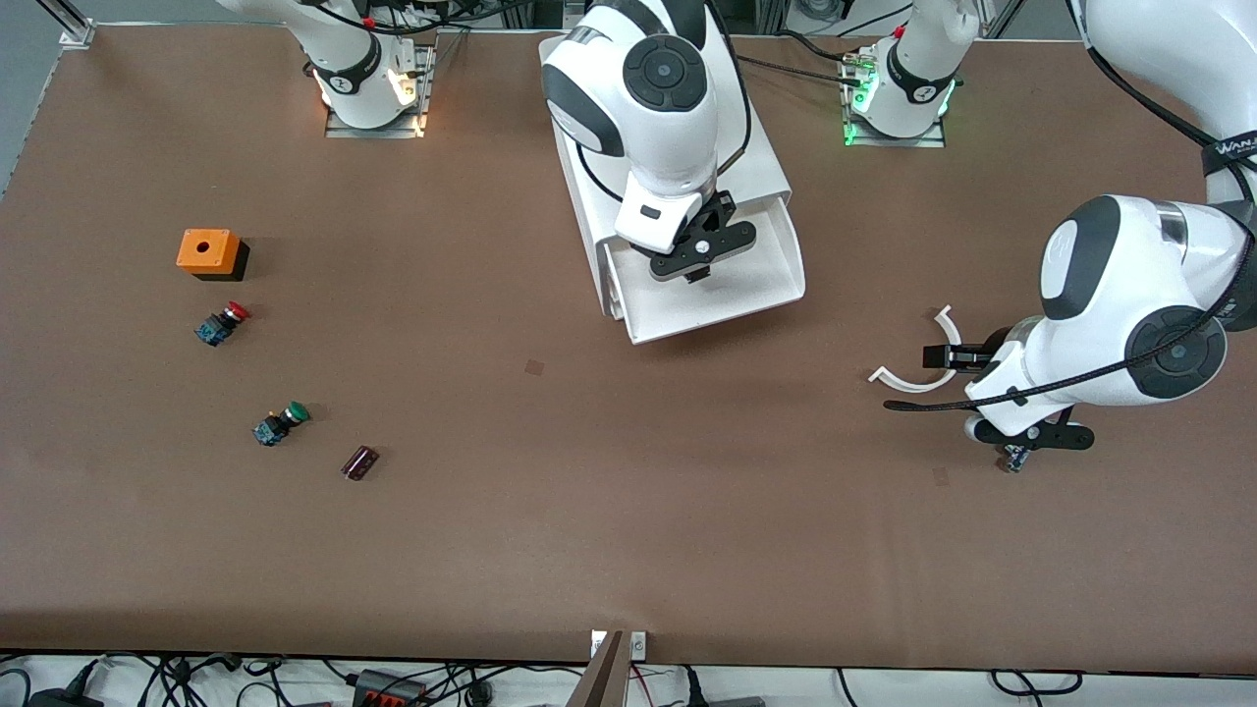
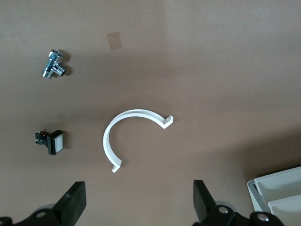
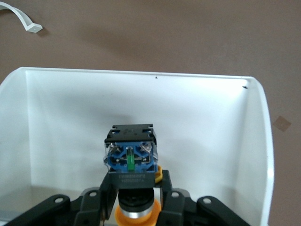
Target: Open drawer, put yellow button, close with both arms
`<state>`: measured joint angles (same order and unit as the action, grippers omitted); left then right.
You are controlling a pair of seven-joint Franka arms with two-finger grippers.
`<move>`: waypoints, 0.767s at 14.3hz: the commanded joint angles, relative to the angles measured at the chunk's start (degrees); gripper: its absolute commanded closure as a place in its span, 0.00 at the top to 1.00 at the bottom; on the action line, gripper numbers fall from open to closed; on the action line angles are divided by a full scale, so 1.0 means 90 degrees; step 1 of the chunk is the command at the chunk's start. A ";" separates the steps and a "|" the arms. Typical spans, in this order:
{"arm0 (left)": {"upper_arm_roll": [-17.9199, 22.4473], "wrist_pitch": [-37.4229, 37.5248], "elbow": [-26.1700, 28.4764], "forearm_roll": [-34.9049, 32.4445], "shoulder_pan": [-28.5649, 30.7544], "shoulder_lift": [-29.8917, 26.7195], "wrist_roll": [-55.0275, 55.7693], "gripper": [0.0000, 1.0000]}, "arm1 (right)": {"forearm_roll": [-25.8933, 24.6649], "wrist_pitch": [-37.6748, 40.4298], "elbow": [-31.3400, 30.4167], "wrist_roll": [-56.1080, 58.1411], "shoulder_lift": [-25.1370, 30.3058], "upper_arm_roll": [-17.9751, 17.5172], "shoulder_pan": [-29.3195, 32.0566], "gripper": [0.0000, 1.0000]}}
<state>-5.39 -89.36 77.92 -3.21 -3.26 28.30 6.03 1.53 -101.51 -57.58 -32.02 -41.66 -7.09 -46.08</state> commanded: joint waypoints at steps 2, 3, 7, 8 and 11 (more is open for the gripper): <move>-0.0026 -0.0109 0.0122 0.0093 0.0030 -0.0107 0.0053 1.00 | 0.0084 0.0019 0.0235 -0.0349 -0.0273 -0.0053 -0.0036 0.00; -0.0026 -0.0129 0.0122 0.0094 0.0030 -0.0107 0.0053 1.00 | 0.0074 0.0019 0.0235 -0.0358 -0.0342 -0.0053 -0.0046 0.00; -0.0026 -0.0129 0.0132 0.0094 0.0030 -0.0107 0.0053 1.00 | 0.0074 -0.0167 0.0245 -0.0368 -0.0518 -0.0043 -0.0046 0.00; -0.0026 -0.0120 0.0132 0.0094 0.0030 -0.0107 0.0053 1.00 | 0.0074 -0.0196 0.0245 -0.0368 -0.0518 -0.0043 -0.0046 0.13; -0.0026 -0.0120 0.0132 0.0094 0.0030 -0.0107 0.0053 1.00 | 0.0065 -0.0186 0.0255 -0.0504 -0.0489 0.0016 -0.0143 1.00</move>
<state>-5.40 -89.85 77.99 -3.21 -3.26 28.30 6.11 1.82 -103.18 -57.19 -34.27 -45.05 -7.09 -46.41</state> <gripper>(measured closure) 0.000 0.436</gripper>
